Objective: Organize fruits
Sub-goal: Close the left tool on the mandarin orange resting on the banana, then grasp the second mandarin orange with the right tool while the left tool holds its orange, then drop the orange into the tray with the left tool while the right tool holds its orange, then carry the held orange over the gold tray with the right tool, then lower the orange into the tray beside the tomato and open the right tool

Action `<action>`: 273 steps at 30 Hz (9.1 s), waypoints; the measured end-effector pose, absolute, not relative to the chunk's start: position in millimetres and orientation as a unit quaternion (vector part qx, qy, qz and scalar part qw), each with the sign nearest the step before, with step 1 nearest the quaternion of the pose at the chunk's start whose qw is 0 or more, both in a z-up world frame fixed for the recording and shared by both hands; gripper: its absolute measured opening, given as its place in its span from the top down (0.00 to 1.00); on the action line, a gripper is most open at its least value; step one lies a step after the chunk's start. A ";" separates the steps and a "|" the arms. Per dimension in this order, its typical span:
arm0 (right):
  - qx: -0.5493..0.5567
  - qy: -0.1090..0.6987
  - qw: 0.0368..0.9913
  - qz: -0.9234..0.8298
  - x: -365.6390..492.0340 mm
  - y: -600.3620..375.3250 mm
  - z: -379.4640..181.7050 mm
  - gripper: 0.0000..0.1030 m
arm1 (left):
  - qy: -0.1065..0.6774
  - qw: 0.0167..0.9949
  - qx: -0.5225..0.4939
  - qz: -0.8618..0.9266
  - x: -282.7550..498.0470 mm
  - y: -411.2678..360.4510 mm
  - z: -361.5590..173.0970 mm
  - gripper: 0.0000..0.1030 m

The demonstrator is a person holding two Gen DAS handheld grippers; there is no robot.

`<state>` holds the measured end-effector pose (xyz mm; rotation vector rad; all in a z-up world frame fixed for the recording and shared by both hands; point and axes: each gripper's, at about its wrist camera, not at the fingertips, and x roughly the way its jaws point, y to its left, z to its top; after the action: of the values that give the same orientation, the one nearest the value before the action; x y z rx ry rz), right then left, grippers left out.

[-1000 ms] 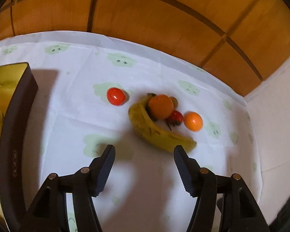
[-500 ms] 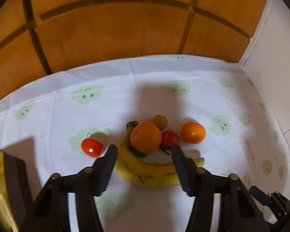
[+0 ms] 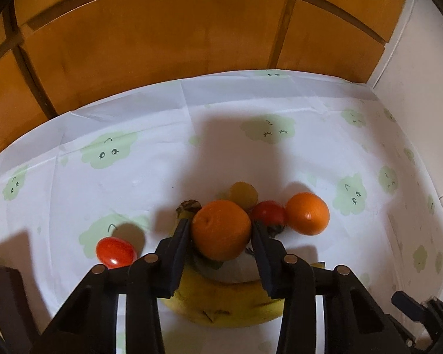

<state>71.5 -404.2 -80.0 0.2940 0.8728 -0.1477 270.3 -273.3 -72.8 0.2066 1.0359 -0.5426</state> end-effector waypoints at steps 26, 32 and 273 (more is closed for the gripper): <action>0.117 0.395 0.911 -0.015 123.2 -394.9 -52.4 0.67 | 0.439 0.865 0.022 -0.241 127.8 -154.9 -72.2 0.61; 0.046 0.422 0.905 0.039 175.4 -384.1 -53.8 0.67 | 0.438 0.862 0.026 -0.252 113.0 -149.7 -84.2 0.61; -0.094 0.436 0.854 0.268 90.5 -60.4 -52.4 0.64 | 0.383 0.916 -0.099 0.068 6.9 113.2 -19.2 0.33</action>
<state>90.5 -60.4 -52.4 -0.1969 0.9179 0.5645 6.9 113.2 -19.2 -0.2037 0.7892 0.1395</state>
